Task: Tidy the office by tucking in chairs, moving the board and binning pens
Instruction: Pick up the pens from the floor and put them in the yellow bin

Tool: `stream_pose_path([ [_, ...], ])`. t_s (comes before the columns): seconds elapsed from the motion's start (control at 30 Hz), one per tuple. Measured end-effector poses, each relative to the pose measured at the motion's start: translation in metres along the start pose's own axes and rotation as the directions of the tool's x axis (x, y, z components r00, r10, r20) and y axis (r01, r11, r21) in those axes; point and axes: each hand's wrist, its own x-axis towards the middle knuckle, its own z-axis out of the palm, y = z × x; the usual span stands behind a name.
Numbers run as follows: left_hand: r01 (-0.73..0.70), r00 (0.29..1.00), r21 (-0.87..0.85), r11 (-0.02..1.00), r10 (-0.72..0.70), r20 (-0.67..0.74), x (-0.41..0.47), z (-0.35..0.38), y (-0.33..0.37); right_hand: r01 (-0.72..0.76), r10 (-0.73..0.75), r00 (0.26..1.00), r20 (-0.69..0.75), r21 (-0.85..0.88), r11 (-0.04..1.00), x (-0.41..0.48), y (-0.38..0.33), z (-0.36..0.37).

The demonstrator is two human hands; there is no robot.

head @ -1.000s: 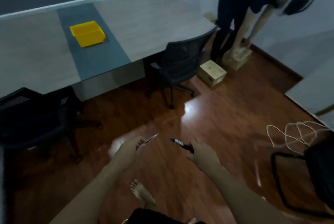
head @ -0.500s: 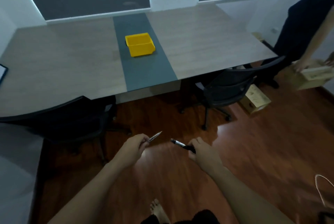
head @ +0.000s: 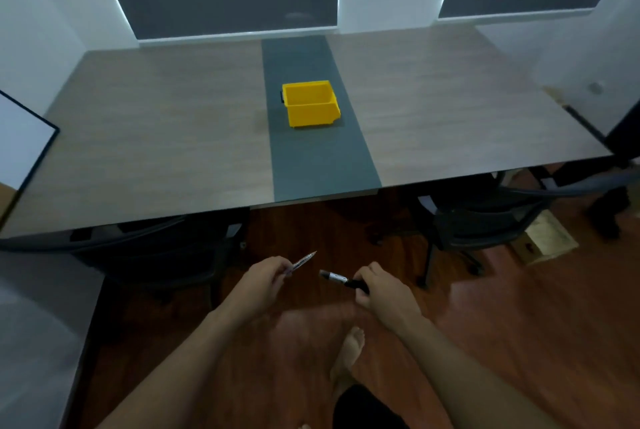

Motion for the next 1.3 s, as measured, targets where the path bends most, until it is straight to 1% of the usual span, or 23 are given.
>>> stream_pose_path([
  [0.27, 0.034, 0.994, 0.013, 0.999, -0.033, -0.105, 0.110, -0.052, -0.003, 0.110, -0.110, 0.994, 0.019, -0.007, 0.994, 0.144, 0.005, -0.063],
  [0.4, 0.052, 0.984, -0.028, 0.998, -0.056, -0.167, 0.159, -0.066, -0.006, 0.171, -0.171, 0.985, 0.019, -0.014, 0.985, 0.207, 0.014, -0.092],
  [0.5, 0.046, 0.978, -0.026, 0.999, -0.050, -0.200, 0.190, -0.070, -0.005, 0.181, -0.181, 0.984, 0.010, -0.030, 0.983, 0.243, 0.022, -0.111],
  [0.7, 0.071, 0.974, -0.017, 0.997, -0.073, -0.213, 0.248, -0.079, -0.002, 0.197, -0.197, 0.980, 0.019, -0.012, 0.980, 0.299, 0.039, -0.134],
  [0.83, 0.099, 0.967, -0.027, 0.995, -0.103, -0.232, 0.290, -0.089, -0.001, 0.185, -0.185, 0.983, 0.013, -0.010, 0.983, 0.336, 0.050, -0.145],
  [1.0, 0.083, 0.962, -0.066, 0.994, -0.097, -0.255, 0.348, -0.105, -0.015, 0.153, -0.153, 0.988, 0.009, -0.051, 0.987, 0.390, 0.056, -0.160],
  [1.1, 0.065, 0.964, -0.074, 0.995, -0.082, -0.254, 0.388, -0.118, -0.027, 0.133, -0.134, 0.991, -0.010, -0.044, 0.990, 0.426, 0.059, -0.172],
  [1.3, 0.029, 0.976, -0.047, 0.998, -0.039, -0.215, 0.464, -0.156, -0.047, 0.021, -0.019, 0.999, -0.050, 0.031, 0.999, 0.502, 0.052, -0.197],
])
